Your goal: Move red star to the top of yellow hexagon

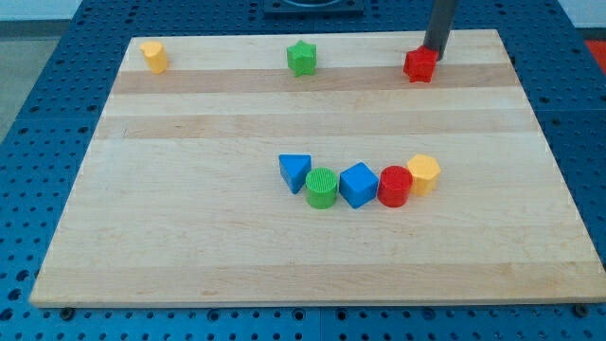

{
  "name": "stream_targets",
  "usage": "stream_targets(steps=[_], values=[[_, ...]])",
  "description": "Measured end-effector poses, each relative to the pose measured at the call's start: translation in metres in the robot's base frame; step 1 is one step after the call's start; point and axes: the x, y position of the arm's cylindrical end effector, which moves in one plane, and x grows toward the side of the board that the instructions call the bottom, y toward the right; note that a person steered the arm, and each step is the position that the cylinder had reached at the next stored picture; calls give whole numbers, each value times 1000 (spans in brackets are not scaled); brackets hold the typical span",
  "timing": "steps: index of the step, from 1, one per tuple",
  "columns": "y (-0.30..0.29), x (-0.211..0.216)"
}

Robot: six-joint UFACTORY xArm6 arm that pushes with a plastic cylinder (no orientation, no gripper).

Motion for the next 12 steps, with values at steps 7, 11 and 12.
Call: stream_targets(steps=[7, 11, 12], values=[[-51, 38], [-50, 114], [-50, 129]])
